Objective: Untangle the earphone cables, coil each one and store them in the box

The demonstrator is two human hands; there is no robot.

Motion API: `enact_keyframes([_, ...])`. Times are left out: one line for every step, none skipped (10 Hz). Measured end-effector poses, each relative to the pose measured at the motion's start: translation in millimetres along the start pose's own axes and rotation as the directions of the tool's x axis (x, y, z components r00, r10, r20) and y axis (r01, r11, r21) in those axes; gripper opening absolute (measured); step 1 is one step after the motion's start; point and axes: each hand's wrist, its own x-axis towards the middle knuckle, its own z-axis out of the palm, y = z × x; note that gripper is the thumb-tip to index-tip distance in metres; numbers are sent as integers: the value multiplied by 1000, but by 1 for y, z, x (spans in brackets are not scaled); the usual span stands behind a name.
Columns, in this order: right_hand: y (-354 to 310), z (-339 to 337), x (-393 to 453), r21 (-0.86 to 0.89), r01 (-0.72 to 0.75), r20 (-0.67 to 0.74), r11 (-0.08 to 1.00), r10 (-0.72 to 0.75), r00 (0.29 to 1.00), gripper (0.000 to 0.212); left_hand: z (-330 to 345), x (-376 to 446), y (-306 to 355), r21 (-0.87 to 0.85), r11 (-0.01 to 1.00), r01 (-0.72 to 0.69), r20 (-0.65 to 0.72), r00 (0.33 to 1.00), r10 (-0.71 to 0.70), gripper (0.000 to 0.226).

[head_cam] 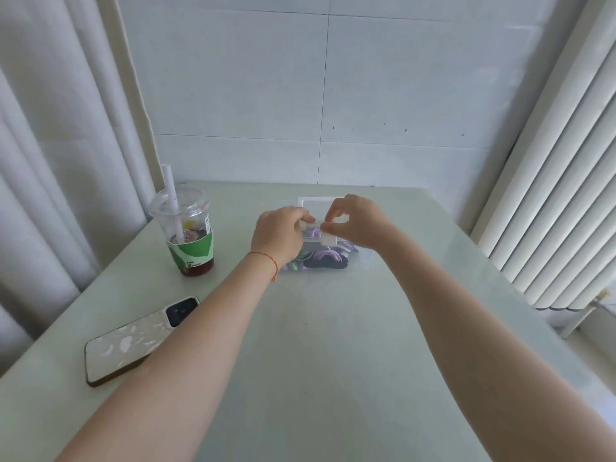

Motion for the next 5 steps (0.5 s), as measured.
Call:
enact_keyframes([1,6,-6,-96,25,20,995,-23,1000,31,5,-3,-4,-24,1000,11,-7,1000,-11,39])
enact_keyframes([-2,11,-8,-194,30,-14,981,-34,999,35,7,-4,-4,-56,998,4,-6,1000,-5,38])
enact_keyframes([-1,19,-9,-252,42,-64,967,-60,996,35,9,-3,-6,-69,998,-7,-32,999,5,38])
enact_keyframes([-3,30,-15,-360,63,-136,931,-119,983,35,10,-3,-5,-78,997,-20,-47,999,16,38])
enact_keyframes([-4,30,-18,-326,59,-127,943,-106,986,34,7,-3,-2,-84,996,4,-22,1000,-6,38])
